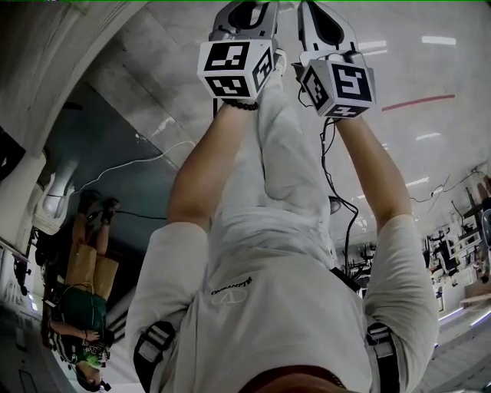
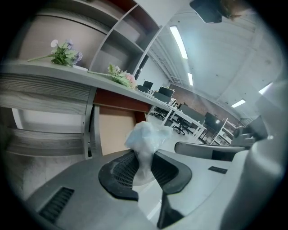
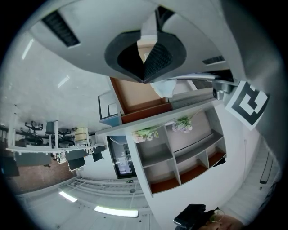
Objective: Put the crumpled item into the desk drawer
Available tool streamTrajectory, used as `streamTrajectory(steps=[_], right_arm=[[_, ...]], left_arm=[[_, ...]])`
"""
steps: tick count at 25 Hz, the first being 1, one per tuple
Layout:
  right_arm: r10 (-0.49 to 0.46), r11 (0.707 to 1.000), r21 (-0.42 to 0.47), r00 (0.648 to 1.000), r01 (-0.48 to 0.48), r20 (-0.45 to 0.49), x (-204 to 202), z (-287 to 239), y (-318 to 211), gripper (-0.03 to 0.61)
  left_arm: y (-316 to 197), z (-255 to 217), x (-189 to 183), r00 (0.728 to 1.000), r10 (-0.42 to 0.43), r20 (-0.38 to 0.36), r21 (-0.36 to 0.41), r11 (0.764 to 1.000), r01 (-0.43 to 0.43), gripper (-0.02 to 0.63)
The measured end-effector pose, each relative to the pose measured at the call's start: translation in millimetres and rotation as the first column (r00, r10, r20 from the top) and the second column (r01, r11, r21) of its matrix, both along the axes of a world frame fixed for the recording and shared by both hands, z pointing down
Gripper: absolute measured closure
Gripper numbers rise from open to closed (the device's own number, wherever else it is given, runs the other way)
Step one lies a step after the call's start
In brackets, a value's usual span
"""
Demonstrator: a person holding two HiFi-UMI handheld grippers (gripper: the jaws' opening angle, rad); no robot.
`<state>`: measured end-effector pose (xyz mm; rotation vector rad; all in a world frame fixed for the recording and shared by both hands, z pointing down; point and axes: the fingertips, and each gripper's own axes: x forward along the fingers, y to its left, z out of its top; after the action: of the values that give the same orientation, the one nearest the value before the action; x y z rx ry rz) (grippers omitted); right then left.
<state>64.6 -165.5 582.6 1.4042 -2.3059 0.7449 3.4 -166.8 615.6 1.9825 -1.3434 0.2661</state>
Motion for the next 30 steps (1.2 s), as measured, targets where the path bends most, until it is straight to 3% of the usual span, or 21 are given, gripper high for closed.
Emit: streamTrajectory(steps=[30], right_arm=[[0.013, 0.998, -0.059, 1.0, -0.012, 0.008, 3, 64, -17, 0.58]], left_arm=[[-18, 60, 10, 0.996, -0.037, 0.083, -0.092, 0.995, 0.044, 0.535]])
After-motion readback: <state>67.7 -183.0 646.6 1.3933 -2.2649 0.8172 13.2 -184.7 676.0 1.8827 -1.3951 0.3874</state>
